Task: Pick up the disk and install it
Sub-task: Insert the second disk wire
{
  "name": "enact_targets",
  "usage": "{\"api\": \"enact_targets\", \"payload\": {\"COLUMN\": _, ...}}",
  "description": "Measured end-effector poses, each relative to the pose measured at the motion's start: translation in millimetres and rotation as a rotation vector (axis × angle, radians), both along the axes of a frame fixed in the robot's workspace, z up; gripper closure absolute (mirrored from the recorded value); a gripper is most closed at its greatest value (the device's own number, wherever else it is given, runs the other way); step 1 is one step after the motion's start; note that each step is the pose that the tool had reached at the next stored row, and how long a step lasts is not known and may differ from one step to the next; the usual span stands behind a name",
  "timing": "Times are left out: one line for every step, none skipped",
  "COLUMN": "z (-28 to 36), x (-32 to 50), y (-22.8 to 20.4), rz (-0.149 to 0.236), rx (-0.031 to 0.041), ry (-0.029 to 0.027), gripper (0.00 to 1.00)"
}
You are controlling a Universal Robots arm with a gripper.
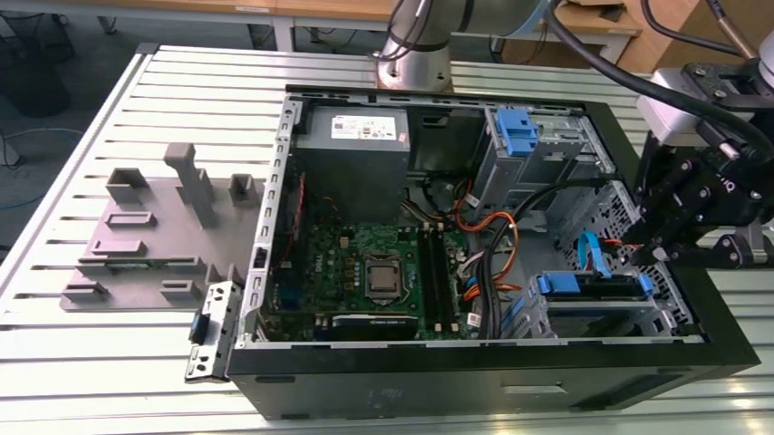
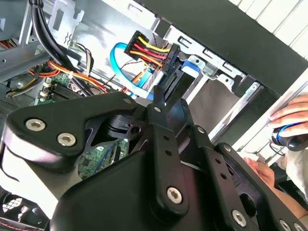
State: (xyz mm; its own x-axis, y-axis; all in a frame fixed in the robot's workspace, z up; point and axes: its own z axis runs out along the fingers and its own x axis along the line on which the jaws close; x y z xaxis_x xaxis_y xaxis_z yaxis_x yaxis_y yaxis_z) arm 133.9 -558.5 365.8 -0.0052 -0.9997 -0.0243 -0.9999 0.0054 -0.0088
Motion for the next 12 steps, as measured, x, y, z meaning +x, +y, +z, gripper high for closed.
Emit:
{"api": "enact_targets", "payload": {"z": -0.1, "x": 1.8, "y": 0.0, "rz": 0.000, "rx": -0.0002, "ry": 0.0000, "gripper": 0.71}}
{"api": "enact_targets", "payload": {"z": -0.4, "x": 3.4, "y": 0.0, "rz": 0.000, "rx": -0.0001, "ry": 0.0000, "gripper": 0.71}}
{"api": "enact_targets", "payload": {"z": -1.0, "x": 4.5, "y": 0.1, "rz": 0.000, "rx": 0.0002, "ry": 0.0001, "gripper": 0.71}}
{"api": "enact_targets", "payload": {"z": -1.8, "x": 5.4, "y": 0.3, "rz": 0.000, "rx": 0.0003, "ry": 0.0001, "gripper": 0.71}}
{"api": "enact_targets", "payload": {"z": -2.6, "x": 6.0, "y": 0.7, "rz": 0.000, "rx": 0.0000, "ry": 0.0001, "gripper": 0.71}}
{"api": "enact_targets", "payload": {"z": -3.4, "x": 6.6, "y": 1.4, "rz": 0.000, "rx": 0.0001, "ry": 0.0002, "gripper": 0.71}}
{"api": "enact_targets", "payload": {"z": -4.3, "x": 7.3, "y": 1.8, "rz": 0.000, "rx": 0.0003, "ry": 0.0005, "gripper": 0.71}}
{"api": "enact_targets", "payload": {"z": -4.9, "x": 8.2, "y": 2.2, "rz": 0.000, "rx": 0.0001, "ry": 0.0008, "gripper": 0.71}}
{"api": "enact_targets", "payload": {"z": -5.8, "x": 9.4, "y": 2.6, "rz": 0.000, "rx": 0.0001, "ry": 0.0013, "gripper": 0.71}}
{"api": "enact_targets", "payload": {"z": -6.4, "x": 10.5, "y": 3.3, "rz": 0.000, "rx": 0.0000, "ry": 0.0014, "gripper": 0.71}}
{"api": "enact_targets", "payload": {"z": -7.1, "x": 11.2, "y": 4.1, "rz": 0.000, "rx": -0.0001, "ry": 0.0015, "gripper": 0.71}}
{"api": "enact_targets", "payload": {"z": -7.8, "x": 11.7, "y": 5.1, "rz": 0.000, "rx": 0.0000, "ry": 0.0015, "gripper": 0.71}}
